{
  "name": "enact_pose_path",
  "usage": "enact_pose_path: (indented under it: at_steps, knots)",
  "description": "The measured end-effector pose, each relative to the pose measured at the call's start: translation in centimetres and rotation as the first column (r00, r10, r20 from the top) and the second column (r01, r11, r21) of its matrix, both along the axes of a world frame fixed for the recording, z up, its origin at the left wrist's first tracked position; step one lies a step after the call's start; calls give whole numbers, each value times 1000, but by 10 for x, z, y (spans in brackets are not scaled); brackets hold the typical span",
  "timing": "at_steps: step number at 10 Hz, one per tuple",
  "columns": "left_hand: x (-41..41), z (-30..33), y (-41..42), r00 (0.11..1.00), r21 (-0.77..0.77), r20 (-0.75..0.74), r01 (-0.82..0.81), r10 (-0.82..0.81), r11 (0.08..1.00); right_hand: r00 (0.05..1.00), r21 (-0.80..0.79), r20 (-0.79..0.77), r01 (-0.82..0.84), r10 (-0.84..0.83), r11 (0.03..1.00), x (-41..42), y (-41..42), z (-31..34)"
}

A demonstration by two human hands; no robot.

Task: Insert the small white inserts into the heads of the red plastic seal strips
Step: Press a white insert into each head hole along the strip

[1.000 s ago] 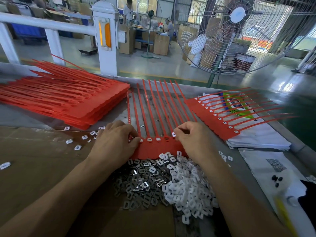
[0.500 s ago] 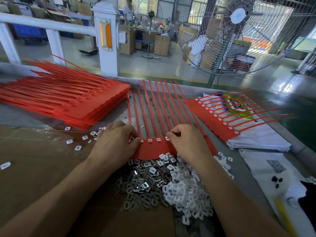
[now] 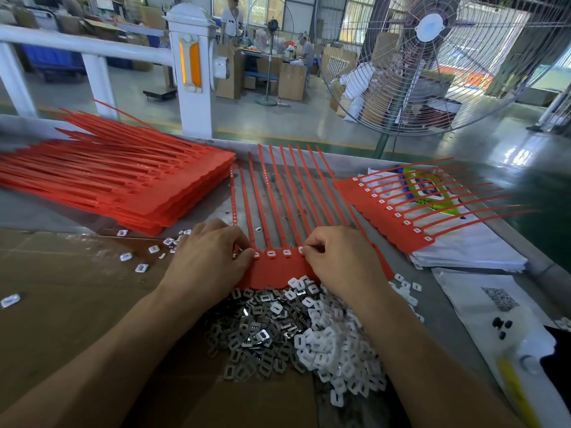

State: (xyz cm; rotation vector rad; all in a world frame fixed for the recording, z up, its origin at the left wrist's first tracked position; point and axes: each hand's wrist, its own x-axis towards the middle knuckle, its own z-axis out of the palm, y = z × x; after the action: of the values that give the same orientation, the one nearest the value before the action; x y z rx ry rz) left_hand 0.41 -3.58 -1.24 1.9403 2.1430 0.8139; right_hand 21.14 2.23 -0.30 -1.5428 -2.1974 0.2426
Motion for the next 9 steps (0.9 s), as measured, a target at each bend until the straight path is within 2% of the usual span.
enact_pose_path:
  at_steps: [2,3,7,9]
  knots:
    - [0,0,0,1000,-6,-4,-3,3,1000,965,44,256,-68,55,997,-2,-11,9]
    - [0,0,0,1000,-7,-5,-5,5,1000,965,21,252,-74,67,997,-1,-12,12]
    - [0,0,0,1000,1,-5,-2,2,1000,996,-23,78,-46,47,999,3,-10,6]
    - [0,-1,0,1000,6,-2,-3,3,1000,996,-1,79,-50,50,999,3,-10,7]
